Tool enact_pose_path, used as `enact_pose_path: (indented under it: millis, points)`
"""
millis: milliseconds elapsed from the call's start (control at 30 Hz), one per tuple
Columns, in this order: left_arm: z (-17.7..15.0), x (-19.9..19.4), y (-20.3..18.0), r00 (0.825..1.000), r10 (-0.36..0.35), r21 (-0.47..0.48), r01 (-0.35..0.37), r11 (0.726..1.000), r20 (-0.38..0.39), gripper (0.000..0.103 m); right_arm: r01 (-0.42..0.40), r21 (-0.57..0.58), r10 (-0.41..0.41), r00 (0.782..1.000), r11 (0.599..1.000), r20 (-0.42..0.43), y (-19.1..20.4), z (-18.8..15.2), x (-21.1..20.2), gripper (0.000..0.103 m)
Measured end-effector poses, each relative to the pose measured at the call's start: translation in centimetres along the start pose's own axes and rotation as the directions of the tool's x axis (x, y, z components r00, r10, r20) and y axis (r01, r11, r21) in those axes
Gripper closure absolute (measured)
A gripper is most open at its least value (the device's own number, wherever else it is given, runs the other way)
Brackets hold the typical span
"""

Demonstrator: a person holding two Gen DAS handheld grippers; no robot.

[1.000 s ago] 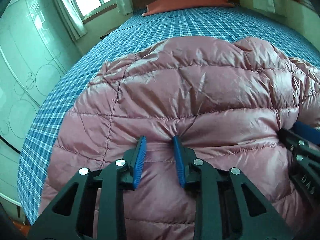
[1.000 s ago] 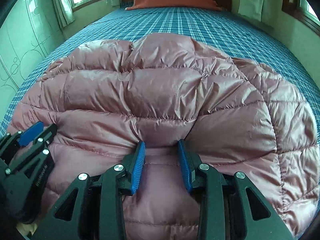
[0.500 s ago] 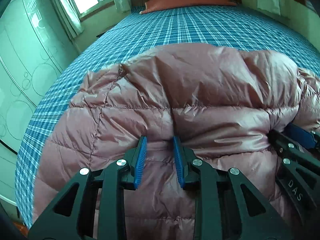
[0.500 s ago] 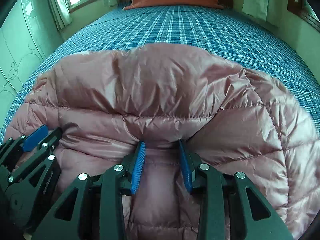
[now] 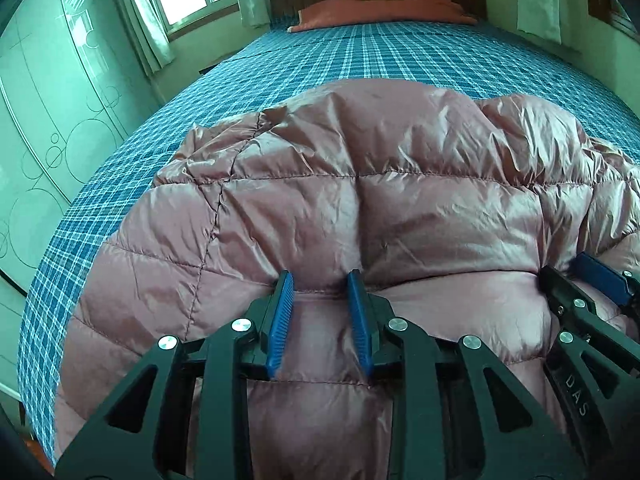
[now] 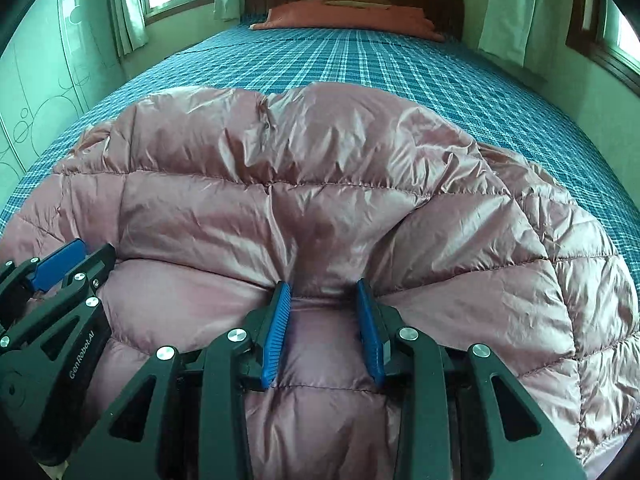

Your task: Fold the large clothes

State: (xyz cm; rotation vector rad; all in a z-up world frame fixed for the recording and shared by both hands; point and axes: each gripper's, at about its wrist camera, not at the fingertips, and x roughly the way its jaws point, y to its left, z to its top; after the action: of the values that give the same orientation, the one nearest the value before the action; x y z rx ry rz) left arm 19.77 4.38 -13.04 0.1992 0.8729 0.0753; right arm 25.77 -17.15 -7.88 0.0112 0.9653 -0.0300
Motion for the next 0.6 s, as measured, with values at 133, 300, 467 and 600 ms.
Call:
enact_pose_path:
  millis: [133, 300, 467, 600]
  points:
    - [0.1, -0.2, 0.4, 1.000, -0.015, -0.008, 0.015, 1.000, 0.001, 0.074, -0.004, 0.007, 0.004, 1.000, 1.000, 0.014, 0.0, -0.5, 0.0, 0.068]
    - [0.3, -1.0, 1.8, 0.999, -0.048, -0.030, 0.047, 0.998, -0.013, 0.074, 0.013, -0.003, -0.013, 1.000, 1.000, 0.025, 0.6, -1.1, -0.3, 0.068]
    - [-0.1, -2.8, 4.8, 0.997, -0.070, -0.099, 0.068, 0.993, -0.017, 0.064, 0.023, -0.007, -0.022, 0.999, 1.000, 0.033, 1.2, -1.4, -0.6, 0.068]
    - [-0.5, -4.4, 9.4, 0.998, -0.061, -0.205, 0.060, 0.977, -0.001, 0.058, 0.026, -0.008, -0.026, 0.999, 1.000, 0.037, 1.4, -1.5, -0.7, 0.068]
